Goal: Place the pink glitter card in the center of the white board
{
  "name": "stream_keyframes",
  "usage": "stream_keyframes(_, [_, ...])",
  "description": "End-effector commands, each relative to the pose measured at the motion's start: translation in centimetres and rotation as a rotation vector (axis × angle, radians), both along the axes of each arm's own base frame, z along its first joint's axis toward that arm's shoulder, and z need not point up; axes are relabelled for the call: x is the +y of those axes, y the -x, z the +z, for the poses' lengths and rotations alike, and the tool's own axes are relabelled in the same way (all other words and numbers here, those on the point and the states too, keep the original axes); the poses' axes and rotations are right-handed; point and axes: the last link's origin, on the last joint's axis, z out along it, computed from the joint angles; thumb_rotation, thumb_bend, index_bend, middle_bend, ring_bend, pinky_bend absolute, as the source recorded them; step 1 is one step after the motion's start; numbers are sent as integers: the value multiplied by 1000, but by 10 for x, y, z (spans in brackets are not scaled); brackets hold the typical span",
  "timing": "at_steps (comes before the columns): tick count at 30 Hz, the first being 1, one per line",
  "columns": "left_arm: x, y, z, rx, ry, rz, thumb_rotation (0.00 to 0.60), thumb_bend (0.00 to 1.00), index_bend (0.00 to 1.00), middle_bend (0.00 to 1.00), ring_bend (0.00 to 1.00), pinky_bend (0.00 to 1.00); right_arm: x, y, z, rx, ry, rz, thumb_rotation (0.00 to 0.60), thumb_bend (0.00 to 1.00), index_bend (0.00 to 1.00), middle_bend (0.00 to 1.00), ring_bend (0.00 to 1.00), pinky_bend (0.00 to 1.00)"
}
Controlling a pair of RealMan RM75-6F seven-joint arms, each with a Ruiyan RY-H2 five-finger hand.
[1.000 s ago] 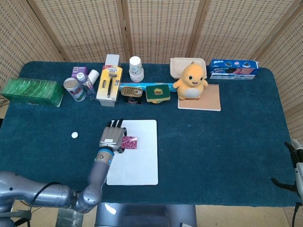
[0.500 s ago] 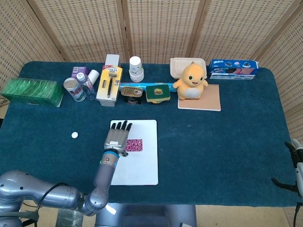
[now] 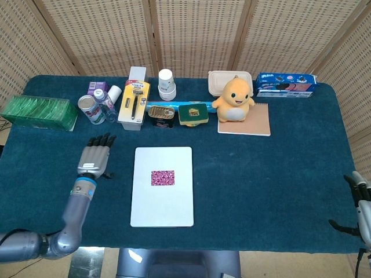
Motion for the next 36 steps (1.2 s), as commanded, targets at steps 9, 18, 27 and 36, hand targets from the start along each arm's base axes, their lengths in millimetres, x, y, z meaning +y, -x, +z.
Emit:
stream_keyframes(9, [-5,85,38,-11,62,85,600,98,0,0,0,48,0,0,-2,0,-7,-4,600,21,0,0,0,0])
stream_keyframes(18, [20,112,28,-21,41,184,600,112,267,0,0,48,0,0,-4,-6,-21,-6,600,21,0,0,0,0])
stream_keyframes(27, [31,118,14,-24,46,203,600,126,344,0,0,48,-2,2,-4,-12,-28,-19,600,21,0,0,0,0])
stream_keyframes(36, [33,107,4,-37,42,163,600,187,379,0,0,48,-3,3,-7,-15,-45,-26,600,21,0,0,0,0])
